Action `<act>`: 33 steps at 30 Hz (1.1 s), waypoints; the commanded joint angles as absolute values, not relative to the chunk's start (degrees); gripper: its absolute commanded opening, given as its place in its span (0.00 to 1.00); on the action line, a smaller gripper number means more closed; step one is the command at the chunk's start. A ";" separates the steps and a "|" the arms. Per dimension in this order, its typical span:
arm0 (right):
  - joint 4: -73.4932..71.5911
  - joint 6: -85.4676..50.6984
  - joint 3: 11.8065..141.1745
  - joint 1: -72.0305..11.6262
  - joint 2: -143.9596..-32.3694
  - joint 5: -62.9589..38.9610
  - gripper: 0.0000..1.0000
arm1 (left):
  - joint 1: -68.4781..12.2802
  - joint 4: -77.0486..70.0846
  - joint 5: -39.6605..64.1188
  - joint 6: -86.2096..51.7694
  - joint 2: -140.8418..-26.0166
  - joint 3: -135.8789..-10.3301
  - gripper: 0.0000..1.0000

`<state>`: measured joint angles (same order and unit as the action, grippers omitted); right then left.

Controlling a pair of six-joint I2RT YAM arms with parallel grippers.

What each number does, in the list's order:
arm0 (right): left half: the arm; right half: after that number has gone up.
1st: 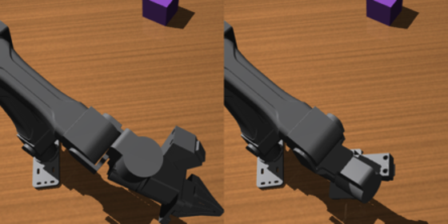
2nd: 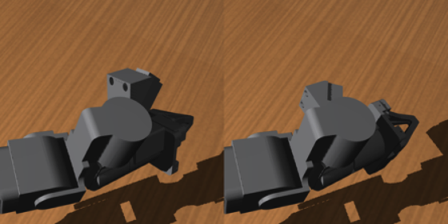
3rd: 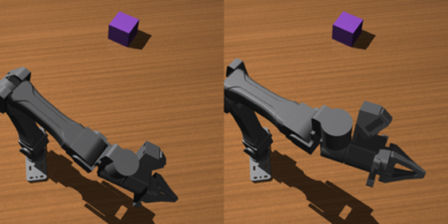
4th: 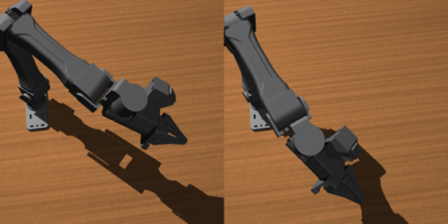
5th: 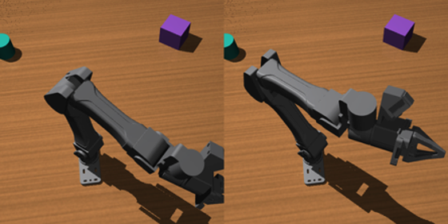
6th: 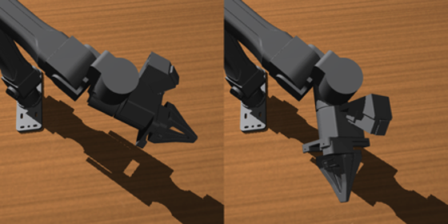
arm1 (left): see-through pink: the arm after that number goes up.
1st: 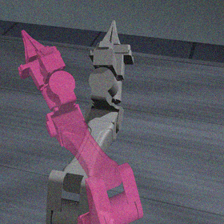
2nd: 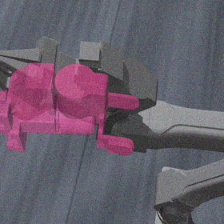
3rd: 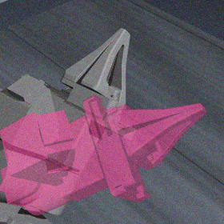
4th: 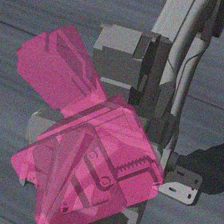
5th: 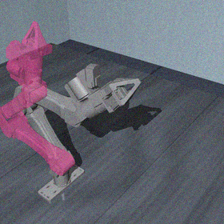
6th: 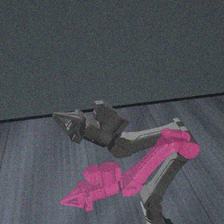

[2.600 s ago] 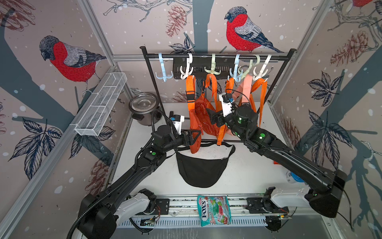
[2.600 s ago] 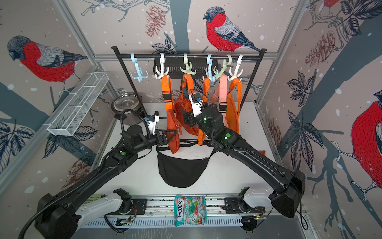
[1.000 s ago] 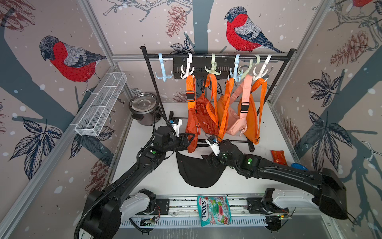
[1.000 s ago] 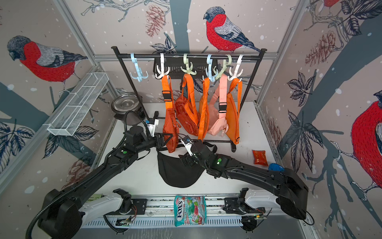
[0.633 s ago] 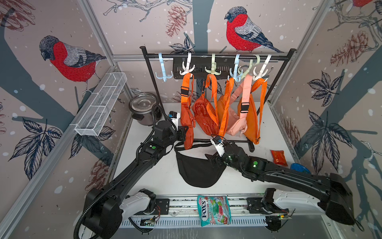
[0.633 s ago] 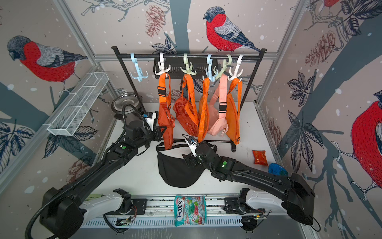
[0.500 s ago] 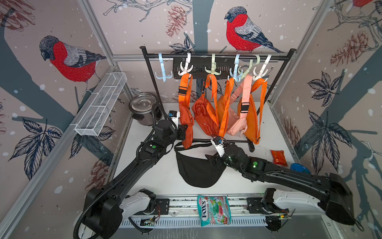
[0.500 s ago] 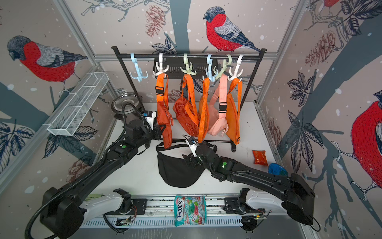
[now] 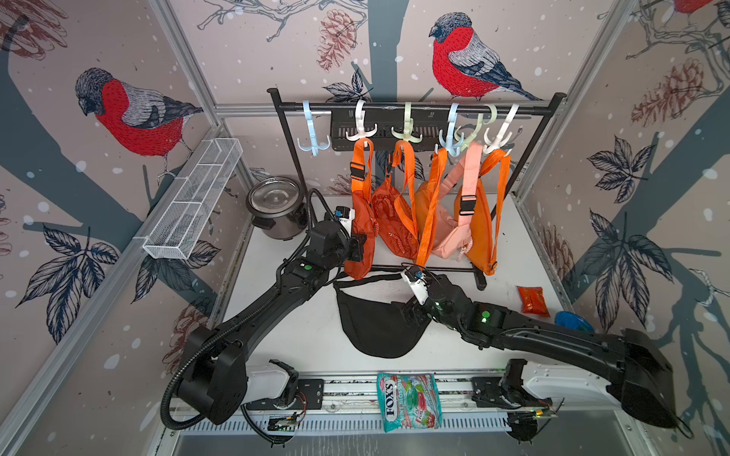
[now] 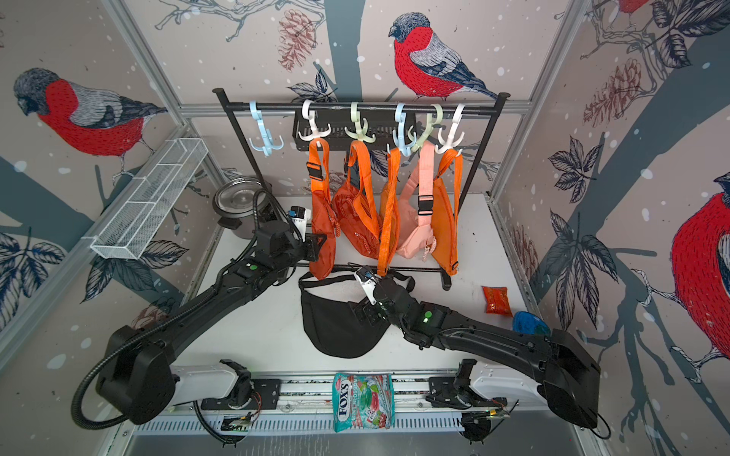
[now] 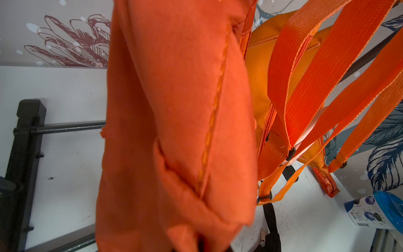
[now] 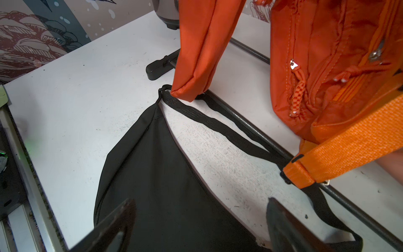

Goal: Hang the bag on a hook
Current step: Adjust the bag.

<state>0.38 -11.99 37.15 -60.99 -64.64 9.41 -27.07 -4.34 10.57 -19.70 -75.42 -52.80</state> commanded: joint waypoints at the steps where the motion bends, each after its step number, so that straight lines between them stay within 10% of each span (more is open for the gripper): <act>1: -0.43 -11.99 36.59 -62.66 -64.99 7.94 0.96 | -27.54 -8.55 12.83 -20.54 -77.34 -53.86 0.12; 14: 2.53 -11.86 37.73 -71.18 -73.53 9.03 1.00 | -28.47 -6.59 16.46 -20.71 -75.74 -56.87 0.62; 33: 9.94 -9.05 51.93 -78.69 -101.05 10.31 0.93 | -18.03 1.95 11.23 -26.70 -50.21 -46.52 0.71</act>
